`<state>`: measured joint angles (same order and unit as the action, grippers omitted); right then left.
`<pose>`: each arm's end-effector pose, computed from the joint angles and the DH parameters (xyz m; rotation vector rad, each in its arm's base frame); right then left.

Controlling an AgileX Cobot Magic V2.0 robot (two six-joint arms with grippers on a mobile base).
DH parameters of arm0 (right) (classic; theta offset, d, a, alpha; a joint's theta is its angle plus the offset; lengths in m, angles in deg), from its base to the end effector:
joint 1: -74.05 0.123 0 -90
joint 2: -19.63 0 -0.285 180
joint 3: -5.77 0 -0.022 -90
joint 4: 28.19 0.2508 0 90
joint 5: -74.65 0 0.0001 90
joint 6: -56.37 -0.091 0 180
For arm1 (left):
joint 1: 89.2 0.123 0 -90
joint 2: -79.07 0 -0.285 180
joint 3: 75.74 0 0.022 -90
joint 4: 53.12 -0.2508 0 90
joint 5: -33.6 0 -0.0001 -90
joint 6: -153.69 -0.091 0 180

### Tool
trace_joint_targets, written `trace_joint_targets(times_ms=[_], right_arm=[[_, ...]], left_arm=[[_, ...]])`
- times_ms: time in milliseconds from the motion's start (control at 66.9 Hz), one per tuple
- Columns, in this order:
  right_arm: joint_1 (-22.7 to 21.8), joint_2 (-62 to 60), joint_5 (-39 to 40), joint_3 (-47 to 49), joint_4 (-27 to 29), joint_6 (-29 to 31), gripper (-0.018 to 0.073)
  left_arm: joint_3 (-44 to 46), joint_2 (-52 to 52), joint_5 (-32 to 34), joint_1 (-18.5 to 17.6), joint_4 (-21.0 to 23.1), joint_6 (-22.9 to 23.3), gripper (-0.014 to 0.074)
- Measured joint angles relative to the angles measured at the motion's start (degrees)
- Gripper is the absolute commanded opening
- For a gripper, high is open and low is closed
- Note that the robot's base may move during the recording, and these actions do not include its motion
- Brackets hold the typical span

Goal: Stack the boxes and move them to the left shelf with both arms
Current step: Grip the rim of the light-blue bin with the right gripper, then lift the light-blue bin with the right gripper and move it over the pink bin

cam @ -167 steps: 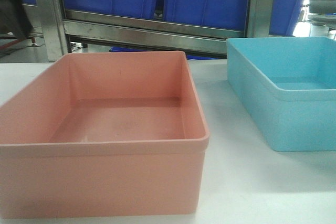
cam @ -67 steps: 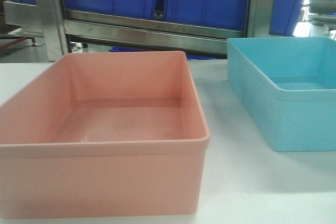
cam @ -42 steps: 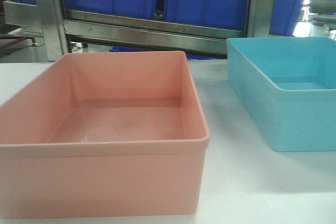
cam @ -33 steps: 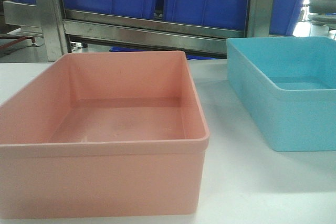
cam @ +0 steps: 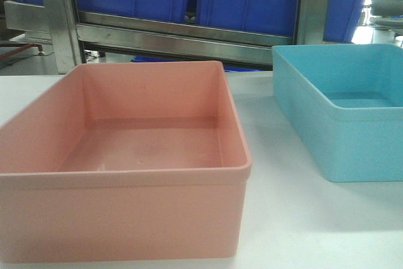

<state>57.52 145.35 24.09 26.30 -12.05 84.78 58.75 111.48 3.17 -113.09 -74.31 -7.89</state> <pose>0.4391 -0.1099 0.2296 -0.0988 2.6535 0.0979 0.0851 -0.0195 0.3241 0.2599 1.8393 -0.1176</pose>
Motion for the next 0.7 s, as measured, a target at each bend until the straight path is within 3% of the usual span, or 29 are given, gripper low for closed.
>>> trace_joint_targets(times_ms=[134, 194, 254, 433, 702], right_arm=[[0.0, 2.8, 1.5, 0.0, -0.1, 0.5, 0.0533], [0.0, 3.8, 2.0, 0.1, -0.1, 0.6, 0.0487], [0.0, 4.7, 2.2, 0.1, -0.1, 0.6, 0.0405], [0.0, 5.3, 2.0, 0.1, -0.2, 1.1, 0.0038], [0.0, 3.8, 2.4, 0.1, -0.8, -0.2, 0.0055]], left_arm=[[0.0, 0.0, 0.0, 0.0, 0.0, 0.0, -0.001], [0.0, 0.0, 0.0, 0.0, 0.0, 0.0, -0.001], [0.0, 0.0, 0.0, 0.0, 0.0, 0.0, -0.001], [0.0, 0.0, 0.0, 0.0, 0.0, 0.0, -0.001], [0.0, 0.0, 0.0, 0.0, 0.0, 0.0, -0.001]])
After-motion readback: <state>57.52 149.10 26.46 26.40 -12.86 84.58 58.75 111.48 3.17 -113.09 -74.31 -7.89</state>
